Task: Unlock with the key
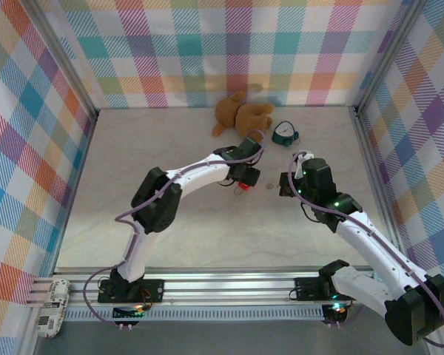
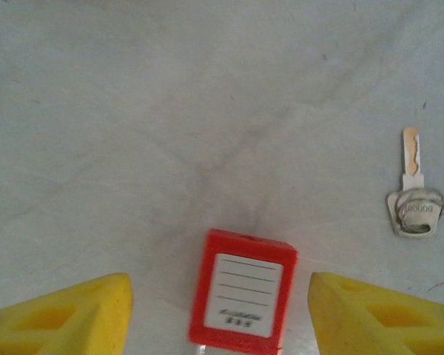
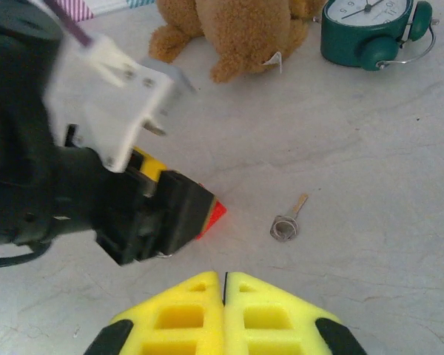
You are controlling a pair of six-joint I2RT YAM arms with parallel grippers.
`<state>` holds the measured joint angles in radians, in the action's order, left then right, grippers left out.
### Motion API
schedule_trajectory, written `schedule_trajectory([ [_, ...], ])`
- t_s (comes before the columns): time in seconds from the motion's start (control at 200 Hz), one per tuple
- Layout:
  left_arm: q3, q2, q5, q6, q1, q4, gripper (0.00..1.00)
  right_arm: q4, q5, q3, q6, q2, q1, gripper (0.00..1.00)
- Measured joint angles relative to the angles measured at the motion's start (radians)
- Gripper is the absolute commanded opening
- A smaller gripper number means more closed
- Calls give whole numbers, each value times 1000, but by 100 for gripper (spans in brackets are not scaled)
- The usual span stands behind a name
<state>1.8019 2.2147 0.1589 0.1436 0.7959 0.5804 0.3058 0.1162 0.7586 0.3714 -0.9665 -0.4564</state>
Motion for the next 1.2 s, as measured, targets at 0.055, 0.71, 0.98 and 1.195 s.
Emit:
schedule_trajectory([
  [0.055, 51, 40, 15, -9, 13, 54, 64, 8, 0, 0, 3, 0, 0, 5],
  [0.71, 174, 134, 63, -56, 26, 238, 70, 34, -4, 0, 3, 19, 0, 5],
  [0.98, 181, 134, 63, -67, 23, 261, 75, 34, -4, 0, 2, 19, 0, 5],
  [1.195, 211, 134, 63, -66, 10, 291, 77, 34, -4, 0, 2, 19, 0, 5],
])
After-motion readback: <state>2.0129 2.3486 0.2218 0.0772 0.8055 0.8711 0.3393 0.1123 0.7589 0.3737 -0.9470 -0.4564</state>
